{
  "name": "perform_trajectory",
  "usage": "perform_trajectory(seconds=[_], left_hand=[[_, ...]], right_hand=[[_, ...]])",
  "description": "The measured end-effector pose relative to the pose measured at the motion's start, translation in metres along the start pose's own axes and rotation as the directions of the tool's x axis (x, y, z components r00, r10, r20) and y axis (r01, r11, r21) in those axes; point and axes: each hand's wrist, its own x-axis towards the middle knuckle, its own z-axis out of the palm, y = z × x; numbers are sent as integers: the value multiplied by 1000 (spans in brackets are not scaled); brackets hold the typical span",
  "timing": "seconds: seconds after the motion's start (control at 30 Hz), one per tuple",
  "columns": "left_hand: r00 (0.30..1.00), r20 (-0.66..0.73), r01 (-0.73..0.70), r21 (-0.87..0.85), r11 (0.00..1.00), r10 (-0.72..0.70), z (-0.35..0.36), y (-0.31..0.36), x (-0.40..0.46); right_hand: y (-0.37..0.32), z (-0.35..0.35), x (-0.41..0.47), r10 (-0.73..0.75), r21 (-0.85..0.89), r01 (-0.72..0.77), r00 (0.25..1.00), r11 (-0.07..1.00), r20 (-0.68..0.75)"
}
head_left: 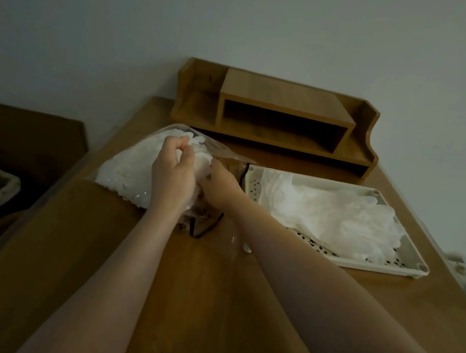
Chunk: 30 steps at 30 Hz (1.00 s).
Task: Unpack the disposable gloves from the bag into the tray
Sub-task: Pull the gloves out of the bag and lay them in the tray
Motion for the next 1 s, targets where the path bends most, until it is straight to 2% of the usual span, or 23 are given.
perform_trajectory(seconds=[0.1,0.2,0.3,0.43,0.53,0.6,0.63,0.7,0.77,0.87,0.93,1.0], left_hand=[[1000,-7,-11,-20,1000,10,2,-10,1],[998,4,-57,11,998,57,5,-20,3],[994,2,-105,44,993,105,8,-25,6],[979,-39,-197,113,974,202,9,-26,6],[974,-26,-217,139,966,223,9,-28,4],[975,10,-222,156,962,224,10,-29,3],[969,38,-247,170,954,244,10,-30,2],[955,83,-297,209,932,286,11,-30,0],[948,99,-317,228,920,302,10,-29,0],[947,109,-318,211,924,301,12,-26,-1],[938,125,-342,205,917,322,13,-27,-2],[923,141,-382,224,897,358,14,-30,-2]], right_hand=[[-2,4,9,113,400,-127,992,908,58],[2,6,18,167,592,-199,980,781,110],[1,7,18,138,497,-168,986,852,97],[4,-14,1,116,473,-112,993,874,21],[19,-30,-23,64,233,-64,998,970,5],[25,-39,-40,20,6,-20,997,1000,77],[26,-42,-45,11,-52,-6,994,999,112],[23,-49,-53,28,2,-28,992,1000,124],[22,-54,-56,36,42,-37,999,998,27],[28,-49,-53,-36,-18,33,984,999,-173],[31,-42,-46,-72,-43,64,972,997,-225],[32,-35,-39,-64,15,71,962,997,-265]])
